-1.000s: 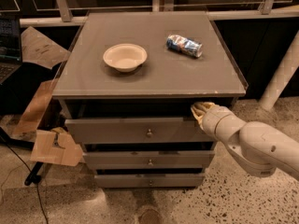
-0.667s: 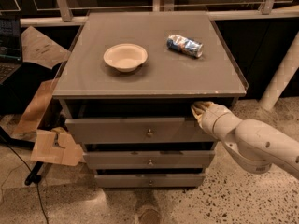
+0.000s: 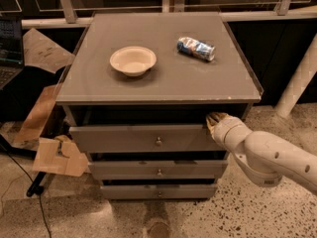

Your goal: Open top drawer

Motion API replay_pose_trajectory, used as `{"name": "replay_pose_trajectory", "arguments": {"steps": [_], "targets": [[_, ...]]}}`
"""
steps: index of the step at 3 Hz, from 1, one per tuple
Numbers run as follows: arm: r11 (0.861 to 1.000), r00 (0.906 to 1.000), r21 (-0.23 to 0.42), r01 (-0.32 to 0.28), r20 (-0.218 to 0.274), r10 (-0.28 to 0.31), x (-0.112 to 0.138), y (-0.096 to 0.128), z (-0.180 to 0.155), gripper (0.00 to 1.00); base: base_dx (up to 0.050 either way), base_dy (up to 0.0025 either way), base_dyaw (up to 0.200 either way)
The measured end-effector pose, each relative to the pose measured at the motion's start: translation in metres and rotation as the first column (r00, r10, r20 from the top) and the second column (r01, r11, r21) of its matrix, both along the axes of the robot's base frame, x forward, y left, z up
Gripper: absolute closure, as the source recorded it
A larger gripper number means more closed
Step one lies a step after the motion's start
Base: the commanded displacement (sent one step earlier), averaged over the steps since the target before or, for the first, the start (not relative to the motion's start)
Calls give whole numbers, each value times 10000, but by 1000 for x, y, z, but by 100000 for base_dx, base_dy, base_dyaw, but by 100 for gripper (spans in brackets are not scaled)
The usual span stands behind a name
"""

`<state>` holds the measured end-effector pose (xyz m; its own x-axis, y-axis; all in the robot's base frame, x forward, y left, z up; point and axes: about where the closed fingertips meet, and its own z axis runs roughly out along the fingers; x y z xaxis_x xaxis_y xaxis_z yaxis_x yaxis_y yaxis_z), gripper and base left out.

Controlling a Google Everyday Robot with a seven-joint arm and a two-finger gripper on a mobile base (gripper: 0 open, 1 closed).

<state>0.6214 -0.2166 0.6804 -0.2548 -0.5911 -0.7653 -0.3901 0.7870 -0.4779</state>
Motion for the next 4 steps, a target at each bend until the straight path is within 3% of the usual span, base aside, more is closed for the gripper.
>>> {"name": "replay_pose_trajectory", "arguments": {"steps": [2,3,4], "targets": [[10000,10000,0,0,0,0,2,1,4,100,0,0,0],[9995,9995,-302,-96,-312,87,9,2,5,100,0,0,0],[9943,9935,-754,-749,-915,679,9,24,15,100,0,0,0]]}}
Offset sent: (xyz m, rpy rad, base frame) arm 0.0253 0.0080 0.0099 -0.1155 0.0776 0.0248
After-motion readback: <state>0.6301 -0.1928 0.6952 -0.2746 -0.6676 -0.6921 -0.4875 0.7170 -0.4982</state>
